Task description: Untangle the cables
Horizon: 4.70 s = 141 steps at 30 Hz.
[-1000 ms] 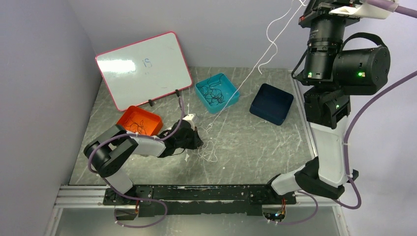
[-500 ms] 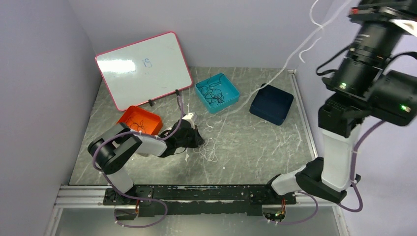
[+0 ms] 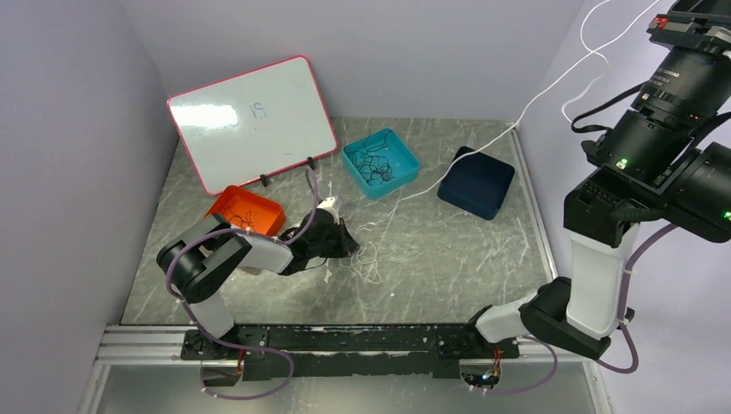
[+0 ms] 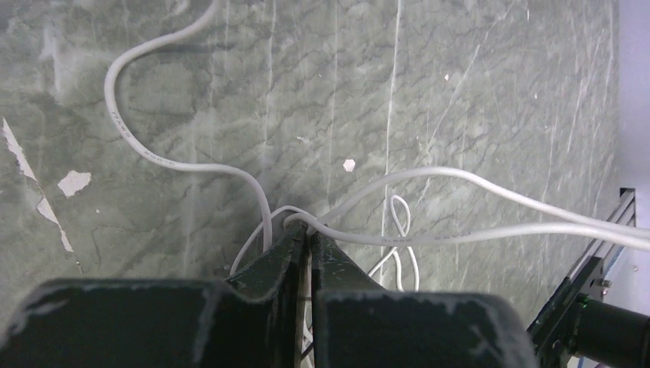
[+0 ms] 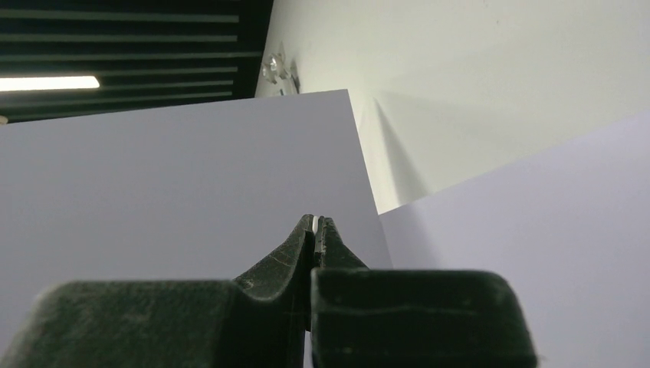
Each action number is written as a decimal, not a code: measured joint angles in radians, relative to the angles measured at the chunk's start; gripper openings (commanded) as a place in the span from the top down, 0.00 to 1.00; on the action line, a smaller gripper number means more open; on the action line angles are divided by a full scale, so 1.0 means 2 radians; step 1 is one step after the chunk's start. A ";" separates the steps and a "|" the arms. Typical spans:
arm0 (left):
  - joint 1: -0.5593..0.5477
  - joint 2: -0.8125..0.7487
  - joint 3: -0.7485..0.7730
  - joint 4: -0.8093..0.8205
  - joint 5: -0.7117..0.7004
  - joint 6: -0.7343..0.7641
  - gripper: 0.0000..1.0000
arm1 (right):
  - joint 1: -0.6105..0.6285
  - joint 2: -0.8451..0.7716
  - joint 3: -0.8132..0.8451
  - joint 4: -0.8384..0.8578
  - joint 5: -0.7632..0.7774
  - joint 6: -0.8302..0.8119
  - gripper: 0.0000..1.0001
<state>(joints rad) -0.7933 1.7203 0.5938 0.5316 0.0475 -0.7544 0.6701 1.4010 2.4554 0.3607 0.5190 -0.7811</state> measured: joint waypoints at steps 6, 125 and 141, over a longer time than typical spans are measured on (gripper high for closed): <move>0.017 0.014 0.000 0.018 0.007 -0.030 0.93 | 0.009 0.000 0.002 0.018 -0.016 -0.025 1.00; -0.013 -0.121 -0.016 -0.127 0.033 0.114 0.93 | -0.386 0.064 -0.397 -0.414 -0.202 0.470 1.00; -0.014 -0.132 -0.014 -0.138 0.040 0.122 0.93 | -0.388 0.122 -0.505 -0.370 -0.236 0.517 1.00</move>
<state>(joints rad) -0.8211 1.4570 0.5648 0.2554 0.1280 -0.5110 -0.1062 1.6444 1.4456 -0.3794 0.0463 0.2523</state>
